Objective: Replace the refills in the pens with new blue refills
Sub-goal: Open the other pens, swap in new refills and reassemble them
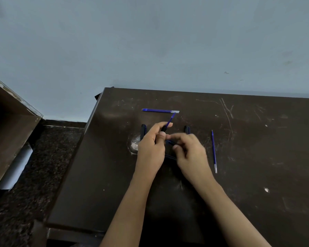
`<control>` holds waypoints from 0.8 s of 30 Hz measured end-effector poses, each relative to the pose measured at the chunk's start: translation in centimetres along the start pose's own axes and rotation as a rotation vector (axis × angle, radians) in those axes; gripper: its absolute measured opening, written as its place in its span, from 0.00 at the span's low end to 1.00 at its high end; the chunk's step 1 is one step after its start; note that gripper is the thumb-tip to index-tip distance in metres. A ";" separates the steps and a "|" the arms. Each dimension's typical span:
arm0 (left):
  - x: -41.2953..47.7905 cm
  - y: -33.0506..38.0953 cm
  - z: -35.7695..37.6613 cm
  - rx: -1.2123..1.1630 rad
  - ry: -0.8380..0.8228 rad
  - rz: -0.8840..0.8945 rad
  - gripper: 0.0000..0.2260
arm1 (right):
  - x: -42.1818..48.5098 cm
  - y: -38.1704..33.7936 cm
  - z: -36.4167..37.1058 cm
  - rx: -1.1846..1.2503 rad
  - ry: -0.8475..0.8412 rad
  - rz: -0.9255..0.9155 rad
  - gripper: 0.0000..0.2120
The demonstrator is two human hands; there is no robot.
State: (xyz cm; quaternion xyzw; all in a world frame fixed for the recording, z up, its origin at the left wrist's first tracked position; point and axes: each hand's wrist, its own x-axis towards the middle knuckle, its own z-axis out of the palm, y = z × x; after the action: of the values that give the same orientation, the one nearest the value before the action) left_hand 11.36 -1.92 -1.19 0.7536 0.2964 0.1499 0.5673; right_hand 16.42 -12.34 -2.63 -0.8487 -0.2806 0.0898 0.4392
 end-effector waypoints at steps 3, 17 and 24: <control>0.1 -0.2 0.0 0.118 -0.015 0.000 0.14 | 0.6 -0.2 -1.3 0.313 0.170 0.137 0.10; -0.2 0.5 0.6 0.145 -0.090 -0.022 0.12 | 2.0 -0.1 -4.0 1.470 0.106 0.789 0.11; -0.6 1.2 1.2 0.061 -0.056 0.017 0.09 | 1.2 -0.7 -3.2 0.861 -0.099 0.429 0.10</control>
State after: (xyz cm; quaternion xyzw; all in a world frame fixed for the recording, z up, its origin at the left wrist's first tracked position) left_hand 11.89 -3.44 -0.42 0.7768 0.2785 0.1244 0.5510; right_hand 18.37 -13.61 0.01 -0.6233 -0.0572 0.3267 0.7082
